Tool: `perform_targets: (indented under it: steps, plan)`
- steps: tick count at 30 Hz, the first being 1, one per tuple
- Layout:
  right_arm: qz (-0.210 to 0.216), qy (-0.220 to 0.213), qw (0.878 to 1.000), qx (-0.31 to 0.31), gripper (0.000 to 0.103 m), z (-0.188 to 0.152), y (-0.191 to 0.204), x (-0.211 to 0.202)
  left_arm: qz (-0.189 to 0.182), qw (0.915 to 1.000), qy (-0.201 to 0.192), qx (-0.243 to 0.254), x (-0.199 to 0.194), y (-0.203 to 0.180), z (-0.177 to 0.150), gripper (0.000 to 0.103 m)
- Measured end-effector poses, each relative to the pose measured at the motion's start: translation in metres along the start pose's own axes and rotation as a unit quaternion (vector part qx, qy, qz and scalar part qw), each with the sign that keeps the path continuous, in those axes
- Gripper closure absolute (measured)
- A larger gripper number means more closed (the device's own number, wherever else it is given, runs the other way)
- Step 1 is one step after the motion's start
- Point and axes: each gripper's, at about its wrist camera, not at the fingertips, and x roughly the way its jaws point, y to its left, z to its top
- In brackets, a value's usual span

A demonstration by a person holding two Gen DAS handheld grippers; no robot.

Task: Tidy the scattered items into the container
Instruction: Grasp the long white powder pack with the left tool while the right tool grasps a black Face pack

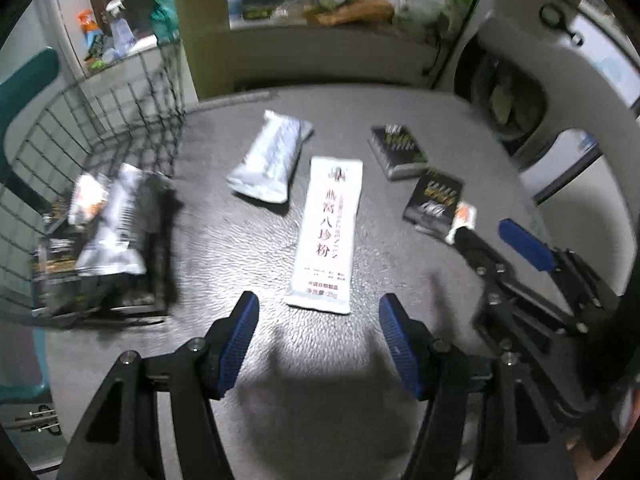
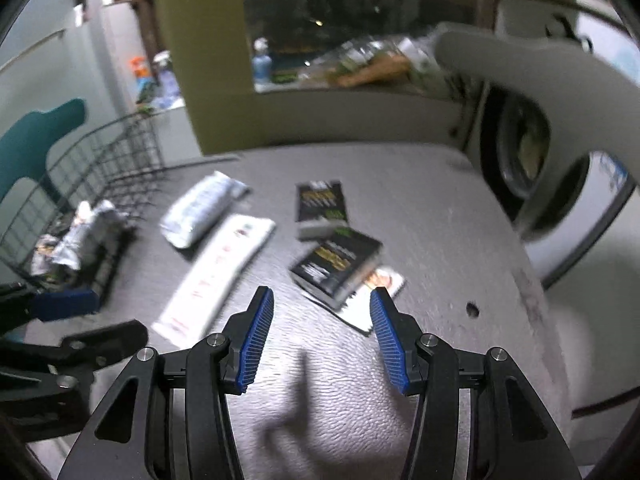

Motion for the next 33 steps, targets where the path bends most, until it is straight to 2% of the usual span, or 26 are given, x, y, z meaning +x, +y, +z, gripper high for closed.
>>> perform_targets:
  steps: [7,12,14,16,20,23,24,25,26,27,29,31,33]
  plan:
    - [0.000,0.001,0.999,0.054,0.052,0.019,-0.016,0.028,0.018,0.9996,0.021,-0.006,0.043,0.001,0.019,0.035]
    - [0.002,0.004,0.998,0.068,0.052,0.034,-0.011,0.048,0.022,0.9994,0.028,-0.005,0.058,0.002,0.029,0.035]
    - [-0.004,0.008,0.997,0.071,0.048,0.038,-0.006,0.057,0.016,0.9994,0.029,-0.005,0.062,0.001,0.032,0.033]
    - [-0.014,0.012,0.997,0.068,0.046,0.040,-0.003,0.066,0.018,0.9995,0.027,-0.002,0.065,0.000,0.034,0.031]
    - [-0.007,0.025,0.997,0.072,0.046,0.037,-0.001,0.078,0.007,0.9996,0.025,-0.006,0.072,0.001,0.036,0.030]
    - [-0.009,0.027,0.998,0.062,0.046,0.036,-0.002,0.080,0.021,0.9996,0.019,0.004,0.075,-0.003,0.036,0.027]
    - [-0.009,0.029,0.998,0.059,0.048,0.036,-0.001,0.080,0.024,0.9995,0.019,0.006,0.075,-0.004,0.036,0.027]
    - [-0.012,0.029,0.998,0.055,0.054,0.034,-0.001,0.077,0.027,0.9995,0.018,0.008,0.075,-0.005,0.036,0.027]
    - [-0.011,0.030,0.998,0.054,0.055,0.033,-0.002,0.076,0.026,0.9995,0.016,0.008,0.075,-0.005,0.034,0.027]
    - [-0.009,0.033,0.998,0.053,0.055,0.031,-0.002,0.074,0.026,0.9995,0.015,0.008,0.074,-0.004,0.033,0.032]
    - [-0.009,0.034,0.998,0.050,0.055,0.025,-0.004,0.067,0.026,0.9996,0.011,0.007,0.069,-0.001,0.029,0.047]
    - [-0.005,0.036,0.998,0.043,0.055,0.017,-0.005,0.059,0.023,0.9996,0.013,0.006,0.066,0.002,0.025,0.054]
    - [-0.003,0.039,0.999,0.035,0.055,0.010,-0.003,0.052,0.025,0.9995,0.015,0.010,0.062,0.005,0.016,0.055]
